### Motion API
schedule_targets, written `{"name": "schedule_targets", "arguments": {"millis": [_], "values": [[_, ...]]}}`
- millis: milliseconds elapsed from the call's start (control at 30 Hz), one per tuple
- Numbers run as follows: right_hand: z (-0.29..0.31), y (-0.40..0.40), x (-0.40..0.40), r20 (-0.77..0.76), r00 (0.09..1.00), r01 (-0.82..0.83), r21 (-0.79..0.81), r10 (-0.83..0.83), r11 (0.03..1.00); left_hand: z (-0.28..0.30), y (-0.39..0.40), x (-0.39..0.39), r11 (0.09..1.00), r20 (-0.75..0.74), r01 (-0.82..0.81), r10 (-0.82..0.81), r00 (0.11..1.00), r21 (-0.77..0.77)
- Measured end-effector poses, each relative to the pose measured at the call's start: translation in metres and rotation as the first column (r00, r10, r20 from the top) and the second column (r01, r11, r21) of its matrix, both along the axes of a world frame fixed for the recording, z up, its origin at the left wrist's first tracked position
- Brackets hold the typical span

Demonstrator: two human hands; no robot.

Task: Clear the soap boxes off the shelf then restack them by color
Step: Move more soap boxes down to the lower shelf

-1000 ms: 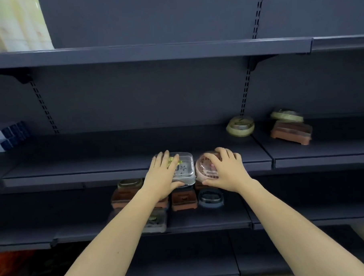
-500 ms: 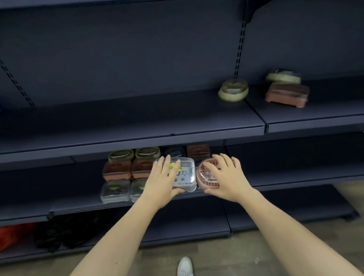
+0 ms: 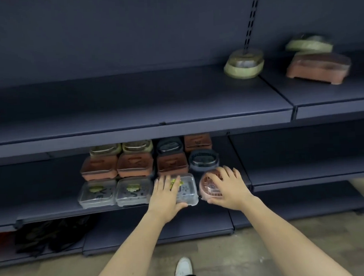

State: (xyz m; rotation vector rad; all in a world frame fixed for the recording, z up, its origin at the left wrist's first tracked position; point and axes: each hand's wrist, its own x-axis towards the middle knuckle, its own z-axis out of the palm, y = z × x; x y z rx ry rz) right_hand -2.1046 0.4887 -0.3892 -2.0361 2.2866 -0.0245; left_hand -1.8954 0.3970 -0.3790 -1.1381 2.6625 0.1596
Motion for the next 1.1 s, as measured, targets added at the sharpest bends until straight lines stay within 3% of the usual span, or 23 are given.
{"name": "schedule_targets", "arguments": {"millis": [200, 433, 767, 1033, 1100], "values": [[-0.063, -0.027, -0.011, 0.011, 1.000, 0.008, 0.012, -0.008, 1.000, -0.064, -0.028, -0.013, 0.998, -0.020, -0.068, 0.068, 0.998, -0.003], [-0.100, -0.047, -0.015, 0.047, 0.998, 0.039, 0.027, -0.040, 0.999, -0.096, -0.046, -0.031, 0.996, -0.063, -0.080, 0.079, 0.995, -0.027], [-0.111, -0.068, -0.022, 0.022, 0.998, 0.059, -0.003, -0.059, 0.998, -0.111, -0.065, -0.031, 0.998, -0.122, -0.067, 0.065, 0.990, -0.013], [-0.102, -0.074, -0.020, 0.000, 0.996, 0.088, -0.016, -0.088, 0.996, -0.106, -0.069, -0.035, 0.997, -0.030, -0.070, 0.069, 0.997, -0.025], [-0.096, -0.072, -0.017, -0.041, 0.995, 0.090, 0.045, -0.088, 0.995, -0.099, -0.067, -0.037, 0.997, 0.032, -0.068, 0.069, 0.997, -0.032]]}}
